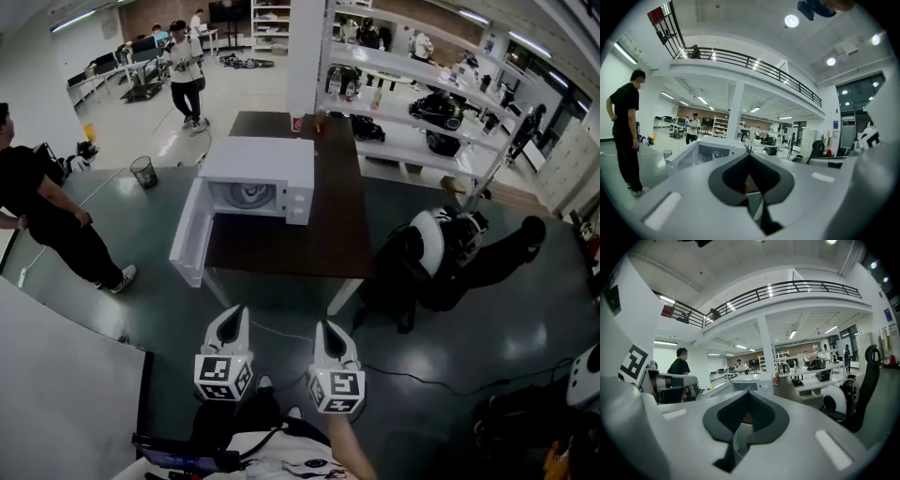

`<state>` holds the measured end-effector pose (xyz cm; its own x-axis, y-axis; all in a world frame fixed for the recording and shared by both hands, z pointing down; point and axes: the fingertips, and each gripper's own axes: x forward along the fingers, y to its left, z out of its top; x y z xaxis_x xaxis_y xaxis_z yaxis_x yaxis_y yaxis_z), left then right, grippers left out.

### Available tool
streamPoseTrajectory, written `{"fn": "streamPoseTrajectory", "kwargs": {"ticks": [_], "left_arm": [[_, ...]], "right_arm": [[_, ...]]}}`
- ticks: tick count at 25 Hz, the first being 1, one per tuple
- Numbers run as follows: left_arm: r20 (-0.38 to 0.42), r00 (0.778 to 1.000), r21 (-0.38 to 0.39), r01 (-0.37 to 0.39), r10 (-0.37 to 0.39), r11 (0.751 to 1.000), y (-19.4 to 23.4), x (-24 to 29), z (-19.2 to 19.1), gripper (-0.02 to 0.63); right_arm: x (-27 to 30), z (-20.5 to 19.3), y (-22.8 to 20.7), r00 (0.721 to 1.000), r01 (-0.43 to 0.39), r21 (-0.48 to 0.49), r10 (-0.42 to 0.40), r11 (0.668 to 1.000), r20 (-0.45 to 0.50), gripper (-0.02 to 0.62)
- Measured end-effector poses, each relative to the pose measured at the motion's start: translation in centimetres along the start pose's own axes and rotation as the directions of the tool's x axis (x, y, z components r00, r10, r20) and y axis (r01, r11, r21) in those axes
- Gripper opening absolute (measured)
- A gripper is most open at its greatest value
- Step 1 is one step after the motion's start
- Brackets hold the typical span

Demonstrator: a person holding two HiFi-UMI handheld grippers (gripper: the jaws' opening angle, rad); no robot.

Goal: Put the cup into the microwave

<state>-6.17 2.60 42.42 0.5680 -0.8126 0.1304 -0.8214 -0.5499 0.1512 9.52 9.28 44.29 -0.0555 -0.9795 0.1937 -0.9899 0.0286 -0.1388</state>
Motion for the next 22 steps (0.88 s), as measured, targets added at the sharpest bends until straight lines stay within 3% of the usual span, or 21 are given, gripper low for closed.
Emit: {"fn": "streamPoseTrajectory", "kwargs": {"ticks": [9,18,22], "left_arm": [[-0.025,1.000,0.022,0.008,-0.007,1.000,-3.5,-5.2,-1.3,0.000],[0.047,0.998,0.026,0.029,-0.030,0.999,-2.9,-8.7,-0.2,0.000],[0.026,0.998,0.021,0.056,-0.057,0.998,-1.9,-11.6,-1.0,0.000]], "right_arm": [[-4.7,-1.0,0.3,0.999,-0.035,0.007,0.035,0.999,-0.017,0.002],[-7.2,-0.5,3.1,1.000,-0.028,-0.036,0.029,0.999,0.007,0.002],[-8.5,-0.9,4.9,1.000,0.001,-0.041,-0.001,0.999,0.016,0.002]]}}
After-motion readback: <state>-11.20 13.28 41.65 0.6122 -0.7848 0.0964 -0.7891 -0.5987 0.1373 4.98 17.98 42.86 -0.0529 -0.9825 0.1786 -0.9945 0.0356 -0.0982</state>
